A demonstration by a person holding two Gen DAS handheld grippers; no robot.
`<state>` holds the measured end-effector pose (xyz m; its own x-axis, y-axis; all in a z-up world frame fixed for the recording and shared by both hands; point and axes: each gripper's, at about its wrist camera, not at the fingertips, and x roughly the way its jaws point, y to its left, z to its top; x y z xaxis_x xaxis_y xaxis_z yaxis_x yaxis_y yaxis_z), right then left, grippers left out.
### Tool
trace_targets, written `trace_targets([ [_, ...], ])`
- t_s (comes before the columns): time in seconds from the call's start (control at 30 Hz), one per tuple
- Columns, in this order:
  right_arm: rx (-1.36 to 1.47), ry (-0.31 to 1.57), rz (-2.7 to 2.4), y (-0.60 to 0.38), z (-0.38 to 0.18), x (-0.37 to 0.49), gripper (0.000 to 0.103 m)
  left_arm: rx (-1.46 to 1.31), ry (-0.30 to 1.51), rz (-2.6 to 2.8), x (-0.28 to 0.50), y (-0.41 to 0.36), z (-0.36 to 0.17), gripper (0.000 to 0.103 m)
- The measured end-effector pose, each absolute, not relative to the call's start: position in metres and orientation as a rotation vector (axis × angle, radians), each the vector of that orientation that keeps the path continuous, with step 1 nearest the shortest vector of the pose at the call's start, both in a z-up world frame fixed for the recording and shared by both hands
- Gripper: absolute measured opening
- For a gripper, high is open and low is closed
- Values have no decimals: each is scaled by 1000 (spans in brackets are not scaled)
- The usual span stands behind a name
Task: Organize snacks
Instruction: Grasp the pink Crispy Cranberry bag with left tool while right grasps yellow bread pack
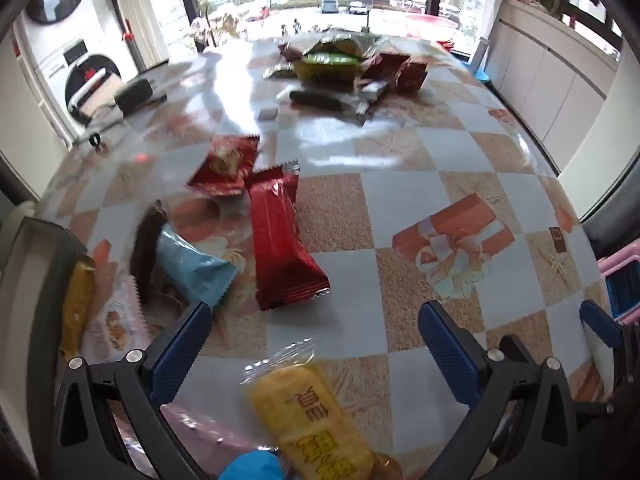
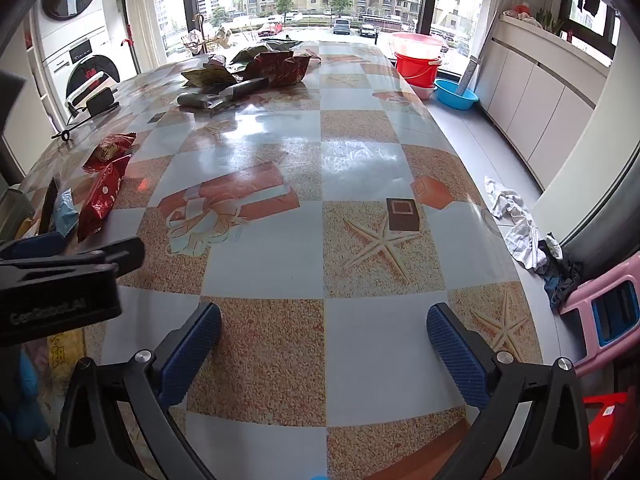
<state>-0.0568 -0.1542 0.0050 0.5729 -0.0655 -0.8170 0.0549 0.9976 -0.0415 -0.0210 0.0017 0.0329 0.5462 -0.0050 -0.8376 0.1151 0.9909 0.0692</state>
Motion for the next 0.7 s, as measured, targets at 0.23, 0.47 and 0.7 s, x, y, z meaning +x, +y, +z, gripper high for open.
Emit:
trace_targets([
  [0.23,-11,958,-71,-154,5,-57,103,260,894,-19,-86,63,71,103],
  [0.47,-12,958,-71,-154,5,-57,103,173,1016,44,-124,125,28,103],
  [0.7,77,1052,113,-126,17,-64,103,130,1078,6,-116,127,6,103],
])
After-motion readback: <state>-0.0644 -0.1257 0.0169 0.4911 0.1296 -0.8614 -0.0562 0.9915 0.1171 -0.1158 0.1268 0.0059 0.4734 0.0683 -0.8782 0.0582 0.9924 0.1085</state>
